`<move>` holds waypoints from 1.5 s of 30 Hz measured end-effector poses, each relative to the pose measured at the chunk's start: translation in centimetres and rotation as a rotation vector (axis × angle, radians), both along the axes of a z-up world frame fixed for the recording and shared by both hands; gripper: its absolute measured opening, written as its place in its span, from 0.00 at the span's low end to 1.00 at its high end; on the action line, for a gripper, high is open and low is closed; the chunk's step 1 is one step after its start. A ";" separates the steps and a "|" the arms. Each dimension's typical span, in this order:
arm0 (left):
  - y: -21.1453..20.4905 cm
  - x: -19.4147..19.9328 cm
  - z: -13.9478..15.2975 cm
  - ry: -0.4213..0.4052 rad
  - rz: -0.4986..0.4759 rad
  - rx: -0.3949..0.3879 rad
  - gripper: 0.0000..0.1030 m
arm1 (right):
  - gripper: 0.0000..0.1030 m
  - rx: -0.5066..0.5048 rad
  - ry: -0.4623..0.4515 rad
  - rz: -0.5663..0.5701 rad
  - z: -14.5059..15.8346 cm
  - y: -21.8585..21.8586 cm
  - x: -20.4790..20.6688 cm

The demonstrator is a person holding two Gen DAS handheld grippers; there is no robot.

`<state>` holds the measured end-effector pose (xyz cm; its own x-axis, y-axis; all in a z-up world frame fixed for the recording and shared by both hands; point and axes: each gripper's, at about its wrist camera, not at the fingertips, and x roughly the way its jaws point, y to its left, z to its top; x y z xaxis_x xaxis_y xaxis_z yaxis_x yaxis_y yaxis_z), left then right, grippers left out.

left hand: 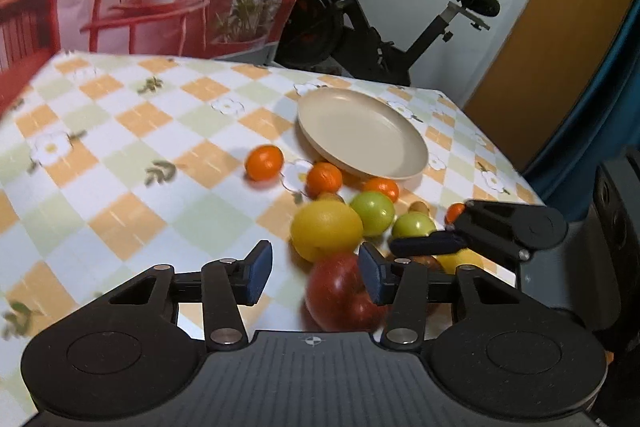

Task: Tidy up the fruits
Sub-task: 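Move the open left gripper down toward the red apple, then close the left gripper around the red apple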

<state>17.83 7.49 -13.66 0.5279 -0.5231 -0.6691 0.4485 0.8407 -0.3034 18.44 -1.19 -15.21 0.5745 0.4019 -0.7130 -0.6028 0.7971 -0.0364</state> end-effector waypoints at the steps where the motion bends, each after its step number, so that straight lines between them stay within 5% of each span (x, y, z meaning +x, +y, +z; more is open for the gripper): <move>1: 0.2 -0.1 -0.4 0.004 0.002 -0.018 0.49 | 0.72 -0.003 0.001 0.001 0.0 0.0 0.1; 9: -0.2 -0.2 -2.1 0.068 -0.004 -0.104 0.48 | 0.60 -0.005 0.044 0.034 -0.2 0.3 1.8; 11: -0.4 -0.1 -2.6 0.088 -0.008 -0.107 0.40 | 0.59 -0.012 0.058 0.044 -0.4 0.4 2.0; 18: -0.2 -0.2 -3.6 0.116 0.012 -0.106 0.34 | 0.60 -0.035 0.099 0.063 -0.9 0.6 2.4; 36: -0.4 -0.7 -3.8 0.068 0.027 -0.094 0.33 | 0.60 -0.074 0.084 0.061 -1.3 1.3 2.3; 45: 0.1 -0.7 -2.9 0.045 0.033 -0.108 0.33 | 0.59 0.023 0.046 0.041 -0.6 0.0 2.0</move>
